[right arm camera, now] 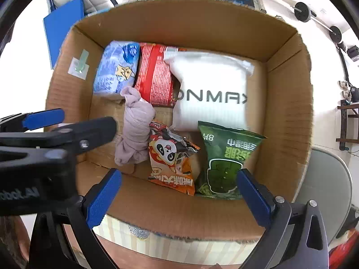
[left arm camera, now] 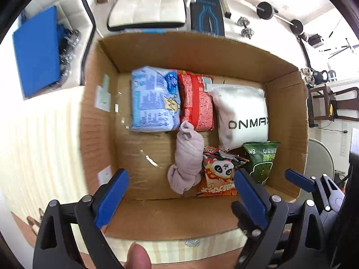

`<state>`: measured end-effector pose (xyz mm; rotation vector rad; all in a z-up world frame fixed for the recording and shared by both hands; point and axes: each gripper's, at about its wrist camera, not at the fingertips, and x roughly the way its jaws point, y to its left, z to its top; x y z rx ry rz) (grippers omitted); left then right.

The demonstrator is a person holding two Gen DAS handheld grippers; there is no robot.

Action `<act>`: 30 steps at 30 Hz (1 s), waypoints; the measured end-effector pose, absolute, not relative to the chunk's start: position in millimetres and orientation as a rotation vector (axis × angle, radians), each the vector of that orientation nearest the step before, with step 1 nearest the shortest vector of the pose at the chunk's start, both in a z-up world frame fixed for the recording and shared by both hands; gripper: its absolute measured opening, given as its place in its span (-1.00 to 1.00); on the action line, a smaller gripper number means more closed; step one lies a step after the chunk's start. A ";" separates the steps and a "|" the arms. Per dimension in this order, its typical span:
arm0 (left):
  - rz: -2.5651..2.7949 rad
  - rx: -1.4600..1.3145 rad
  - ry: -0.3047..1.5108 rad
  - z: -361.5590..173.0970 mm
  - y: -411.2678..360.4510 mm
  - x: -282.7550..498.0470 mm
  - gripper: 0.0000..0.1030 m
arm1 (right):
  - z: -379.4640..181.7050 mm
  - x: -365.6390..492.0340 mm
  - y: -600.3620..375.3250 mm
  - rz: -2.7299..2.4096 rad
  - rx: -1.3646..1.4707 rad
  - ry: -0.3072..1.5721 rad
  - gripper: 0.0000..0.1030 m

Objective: Organize soft objects
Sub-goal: 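Grasp the yellow-silver sponge with the left tool while the right grasps the blue tube snack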

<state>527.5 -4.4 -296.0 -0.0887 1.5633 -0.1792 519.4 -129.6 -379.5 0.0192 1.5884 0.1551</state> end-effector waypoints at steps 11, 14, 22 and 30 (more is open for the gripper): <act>-0.026 -0.058 1.228 -219.4 13.4 436.8 0.86 | -290.5 452.6 -190.2 0.172 0.133 1.297 1.00; -0.023 -0.089 1.227 -230.0 9.5 397.2 0.86 | -290.4 415.3 -216.2 0.177 0.094 1.274 1.00; -0.007 -0.077 1.463 -334.0 -24.7 337.7 0.86 | -380.4 346.3 -207.5 0.307 -0.443 1.426 1.00; 0.030 -0.008 1.566 -396.0 -37.1 317.6 0.86 | -467.6 332.3 -167.8 0.449 -0.956 1.444 0.95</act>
